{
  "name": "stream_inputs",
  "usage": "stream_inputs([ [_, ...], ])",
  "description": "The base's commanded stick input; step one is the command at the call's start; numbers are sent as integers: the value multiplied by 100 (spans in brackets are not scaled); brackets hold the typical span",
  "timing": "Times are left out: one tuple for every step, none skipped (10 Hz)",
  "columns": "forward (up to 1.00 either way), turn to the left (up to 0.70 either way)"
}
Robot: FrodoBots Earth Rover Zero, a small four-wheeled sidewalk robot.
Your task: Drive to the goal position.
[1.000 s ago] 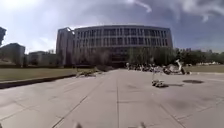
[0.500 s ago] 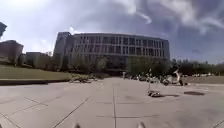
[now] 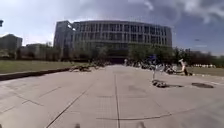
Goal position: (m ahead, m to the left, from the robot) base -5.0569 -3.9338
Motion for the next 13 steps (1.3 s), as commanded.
stream_inputs([
  [70,-5],
  [70,-5],
  [70,-5],
  [70,-5],
  [70,-5],
  [70,-5],
  [70,-5],
  [70,-5],
  [70,-5],
  [70,-5],
  [70,-5],
  [70,-5],
  [70,-5],
])
